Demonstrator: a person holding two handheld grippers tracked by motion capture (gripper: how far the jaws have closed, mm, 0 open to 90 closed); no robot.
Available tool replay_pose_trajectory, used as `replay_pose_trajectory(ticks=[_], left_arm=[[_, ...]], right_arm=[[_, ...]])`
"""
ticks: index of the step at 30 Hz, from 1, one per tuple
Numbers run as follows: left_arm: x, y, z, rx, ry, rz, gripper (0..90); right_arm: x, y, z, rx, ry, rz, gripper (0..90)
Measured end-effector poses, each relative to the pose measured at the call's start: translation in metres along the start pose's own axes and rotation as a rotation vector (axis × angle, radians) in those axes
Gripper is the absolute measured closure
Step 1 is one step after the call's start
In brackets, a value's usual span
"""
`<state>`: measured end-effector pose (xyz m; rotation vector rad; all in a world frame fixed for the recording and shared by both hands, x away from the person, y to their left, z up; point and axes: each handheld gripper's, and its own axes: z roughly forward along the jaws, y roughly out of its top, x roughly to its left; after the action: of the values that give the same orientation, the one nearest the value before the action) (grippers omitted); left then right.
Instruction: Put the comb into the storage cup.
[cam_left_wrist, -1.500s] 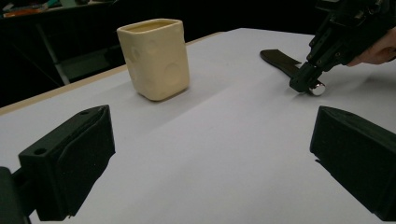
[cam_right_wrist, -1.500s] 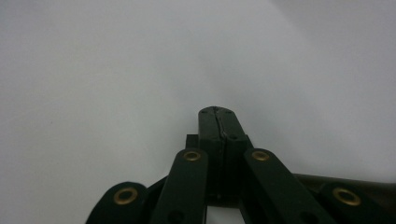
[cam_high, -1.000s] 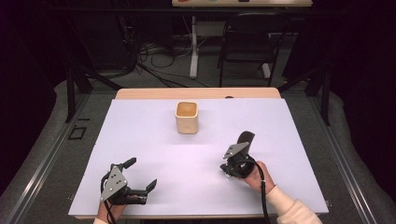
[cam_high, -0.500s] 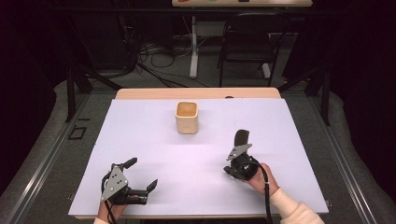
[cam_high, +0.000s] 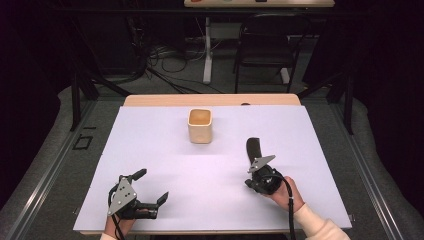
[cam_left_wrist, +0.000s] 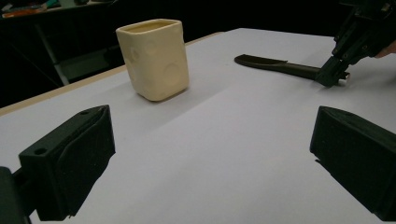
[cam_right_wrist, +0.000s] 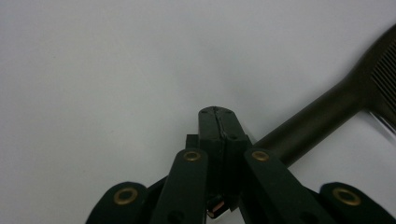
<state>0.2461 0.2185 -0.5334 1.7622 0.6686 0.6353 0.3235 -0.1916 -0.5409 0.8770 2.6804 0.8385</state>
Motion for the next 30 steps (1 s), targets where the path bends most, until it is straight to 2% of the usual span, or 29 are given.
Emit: replay_pose_trajectory(ticks=[8, 9, 17, 24, 28, 30], left_arm=[[0.000, 0.000, 0.000, -0.001, 0.003, 0.001, 0.1], [0.000, 0.000, 0.000, 0.000, 0.002, 0.002, 0.1], [0.000, 0.000, 0.000, -0.004, 0.003, 0.008, 0.1], [-0.001, 0.001, 0.001, 0.002, 0.002, 0.014, 0.1], [-0.001, 0.001, 0.000, 0.001, 0.005, 0.017, 0.1], [-0.002, 0.001, 0.001, 0.002, 0.005, 0.018, 0.1]], right_arm=[[0.000, -0.005, -0.005, 0.003, -0.009, -0.014, 90.0], [0.000, -0.005, -0.006, 0.006, -0.014, -0.001, 90.0], [-0.007, -0.010, -0.012, 0.006, -0.037, 0.018, 90.0], [-0.012, -0.014, -0.015, 0.020, -0.062, 0.017, 90.0], [-0.015, -0.013, -0.015, 0.023, -0.056, 0.037, 90.0], [-0.017, -0.014, -0.014, 0.026, -0.056, 0.033, 90.0]])
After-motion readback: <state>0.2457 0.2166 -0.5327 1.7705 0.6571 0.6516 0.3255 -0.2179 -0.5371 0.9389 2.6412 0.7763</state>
